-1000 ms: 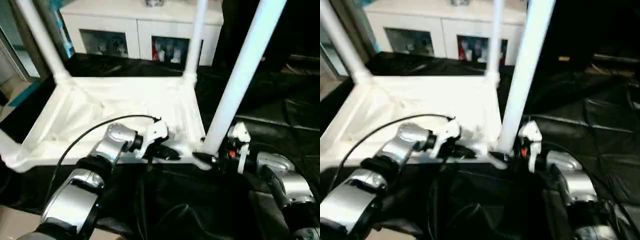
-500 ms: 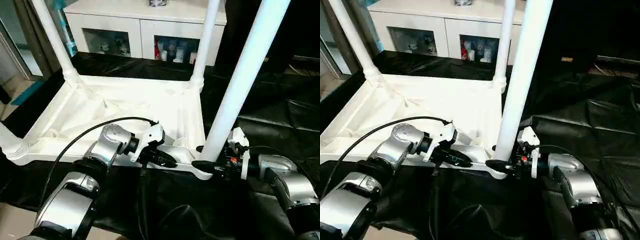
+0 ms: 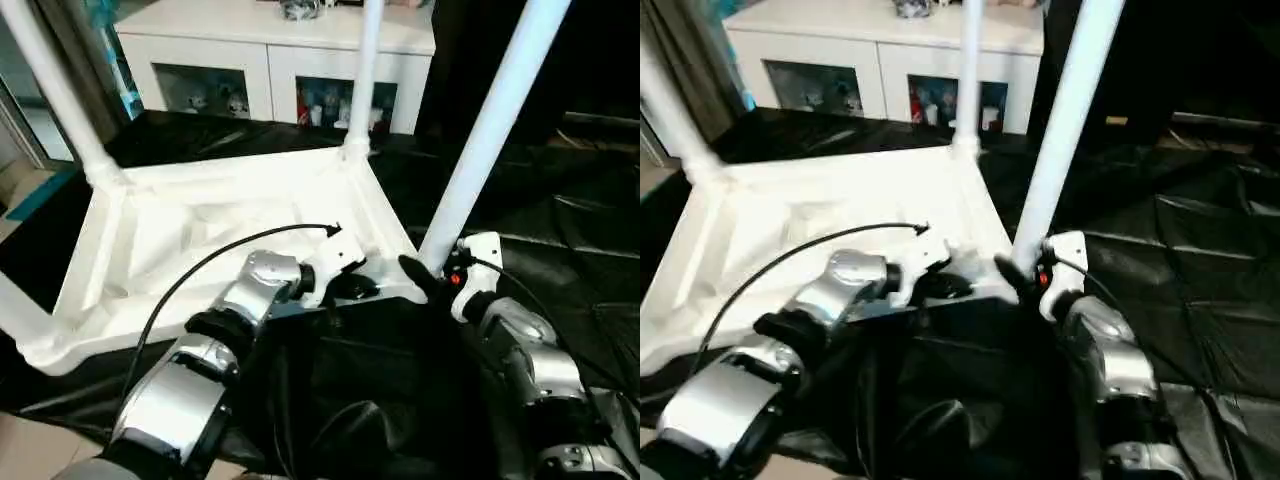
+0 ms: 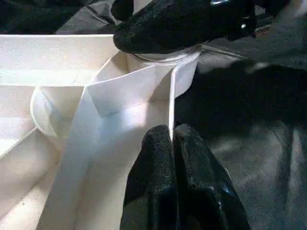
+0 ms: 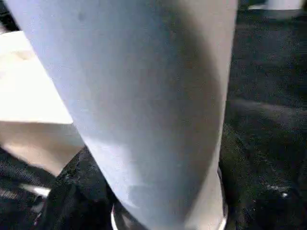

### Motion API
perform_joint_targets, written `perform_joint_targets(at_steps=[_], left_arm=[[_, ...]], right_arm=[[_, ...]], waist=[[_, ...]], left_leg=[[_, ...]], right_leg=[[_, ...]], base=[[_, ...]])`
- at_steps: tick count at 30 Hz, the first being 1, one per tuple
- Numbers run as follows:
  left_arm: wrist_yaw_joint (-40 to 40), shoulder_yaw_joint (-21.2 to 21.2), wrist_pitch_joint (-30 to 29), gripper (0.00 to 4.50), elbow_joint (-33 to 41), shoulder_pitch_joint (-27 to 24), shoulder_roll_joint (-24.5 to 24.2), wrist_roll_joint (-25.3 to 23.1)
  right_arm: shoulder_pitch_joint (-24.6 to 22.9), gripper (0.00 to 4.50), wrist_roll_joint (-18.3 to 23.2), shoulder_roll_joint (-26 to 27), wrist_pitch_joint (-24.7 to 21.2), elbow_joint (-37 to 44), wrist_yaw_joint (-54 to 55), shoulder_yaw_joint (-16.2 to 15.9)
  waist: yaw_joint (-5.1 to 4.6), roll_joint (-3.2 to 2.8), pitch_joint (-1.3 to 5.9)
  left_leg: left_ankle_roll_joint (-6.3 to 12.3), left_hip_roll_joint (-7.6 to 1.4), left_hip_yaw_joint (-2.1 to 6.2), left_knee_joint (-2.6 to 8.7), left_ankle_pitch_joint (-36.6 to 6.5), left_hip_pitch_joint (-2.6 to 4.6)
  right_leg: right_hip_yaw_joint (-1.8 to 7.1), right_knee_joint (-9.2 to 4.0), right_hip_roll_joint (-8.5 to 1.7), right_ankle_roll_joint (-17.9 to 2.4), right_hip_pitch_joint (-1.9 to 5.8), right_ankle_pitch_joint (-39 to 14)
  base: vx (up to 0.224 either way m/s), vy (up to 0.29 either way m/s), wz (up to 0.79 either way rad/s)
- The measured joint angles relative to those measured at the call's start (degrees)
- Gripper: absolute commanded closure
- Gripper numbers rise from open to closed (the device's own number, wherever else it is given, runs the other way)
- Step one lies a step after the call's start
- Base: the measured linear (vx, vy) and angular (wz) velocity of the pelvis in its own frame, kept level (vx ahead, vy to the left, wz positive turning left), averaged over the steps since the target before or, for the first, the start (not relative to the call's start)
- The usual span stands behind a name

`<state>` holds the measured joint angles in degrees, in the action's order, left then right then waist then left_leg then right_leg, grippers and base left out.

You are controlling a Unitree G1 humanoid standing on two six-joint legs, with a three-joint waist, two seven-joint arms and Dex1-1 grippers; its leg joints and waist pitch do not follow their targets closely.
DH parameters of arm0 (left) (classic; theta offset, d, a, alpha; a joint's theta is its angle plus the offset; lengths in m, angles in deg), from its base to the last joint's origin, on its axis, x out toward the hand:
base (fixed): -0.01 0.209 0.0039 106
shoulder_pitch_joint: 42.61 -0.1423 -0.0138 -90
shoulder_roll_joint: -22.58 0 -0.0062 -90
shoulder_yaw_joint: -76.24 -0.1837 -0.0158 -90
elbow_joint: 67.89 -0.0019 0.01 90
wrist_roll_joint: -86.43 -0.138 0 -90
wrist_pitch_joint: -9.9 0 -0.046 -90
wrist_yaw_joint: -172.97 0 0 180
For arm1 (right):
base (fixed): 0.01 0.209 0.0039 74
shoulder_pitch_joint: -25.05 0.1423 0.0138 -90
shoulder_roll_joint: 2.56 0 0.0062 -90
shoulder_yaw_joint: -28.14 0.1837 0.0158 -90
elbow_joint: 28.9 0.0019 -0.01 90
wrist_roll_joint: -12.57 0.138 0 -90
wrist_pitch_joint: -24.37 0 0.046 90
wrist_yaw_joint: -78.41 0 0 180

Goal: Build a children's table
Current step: Rotate leg to tighten

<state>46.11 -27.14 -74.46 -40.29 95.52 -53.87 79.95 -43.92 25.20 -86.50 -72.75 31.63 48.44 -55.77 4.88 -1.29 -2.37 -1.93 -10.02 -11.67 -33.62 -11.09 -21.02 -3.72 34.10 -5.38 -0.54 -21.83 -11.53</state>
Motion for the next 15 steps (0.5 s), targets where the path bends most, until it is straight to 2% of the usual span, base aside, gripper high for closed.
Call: perform_joint_targets(at_steps=[3,4,5,7,9,12,15], left_arm=[[0.0,0.1,0.7,4.50,-0.5,0.1,0.0,0.0],[0.1,0.1,1.0,4.50,-0.5,0.1,0.0,-0.1],[0.3,0.0,1.2,4.50,-0.6,0.1,0.0,-0.1],[0.9,0.0,2.0,4.50,-0.8,0.1,-0.1,-0.2],[1.8,0.0,2.3,4.50,-0.8,0.1,-0.4,-0.1],[3.3,0.0,3.2,4.50,-0.8,0.1,-0.7,-0.1],[6.5,-0.5,4.7,4.50,-0.3,-0.3,-1.4,-0.1]], right_arm=[[-0.3,1.94,-0.8,0.8,1.3,0.0,0.9,0.2],[-0.3,1.59,-0.7,0.8,1.4,0.0,0.9,0.2],[-0.4,1.59,-0.3,0.9,1.5,0.0,0.8,0.4],[-0.8,1.21,1.0,0.9,1.5,0.2,-0.4,0.9],[-1.7,1.03,1.3,0.4,1.5,1.3,-2.7,0.9],[-3.5,0.89,1.4,-1.7,1.3,3.4,-6.7,0.1],[-6.4,0.89,2.6,-7.1,-0.3,7.1,-14.3,-1.8]], waist=[[-0.03,-0.05,0.03],[-0.02,-0.05,0.03],[-0.01,-0.05,0.03],[0.04,-0.07,0.02],[0.08,-0.07,0.02],[0.34,-0.10,0.03],[0.91,-0.17,0.04]], left_leg=[[0.00,0.00,0.00,0.02,0.0,0.01],[0.00,0.00,0.00,0.02,0.0,0.01],[0.00,0.00,0.00,0.03,0.0,0.00],[0.00,0.00,0.00,0.06,0.0,-0.01],[0.00,0.00,0.00,0.12,0.0,0.00],[0.01,-0.02,0.00,0.15,0.0,-0.05],[0.07,-0.01,0.00,0.12,0.0,-0.12]], right_leg=[[0.00,0.00,0.00,0.0,0.00,0.0],[0.00,0.00,0.00,0.0,0.00,0.0],[0.00,0.00,0.00,0.0,0.00,0.0],[0.00,0.00,0.00,0.0,-0.01,0.0],[-0.03,0.02,0.00,0.0,-0.02,0.0],[-0.07,0.01,0.00,0.1,-0.05,0.0],[-0.06,-0.02,-0.01,0.2,-0.04,-0.1]], base=[[0.000,0.000,0.00],[0.000,0.000,0.00],[0.000,0.000,0.00],[0.000,0.000,0.00],[0.000,0.000,0.00],[0.000,0.000,0.00],[0.000,0.000,0.00]])
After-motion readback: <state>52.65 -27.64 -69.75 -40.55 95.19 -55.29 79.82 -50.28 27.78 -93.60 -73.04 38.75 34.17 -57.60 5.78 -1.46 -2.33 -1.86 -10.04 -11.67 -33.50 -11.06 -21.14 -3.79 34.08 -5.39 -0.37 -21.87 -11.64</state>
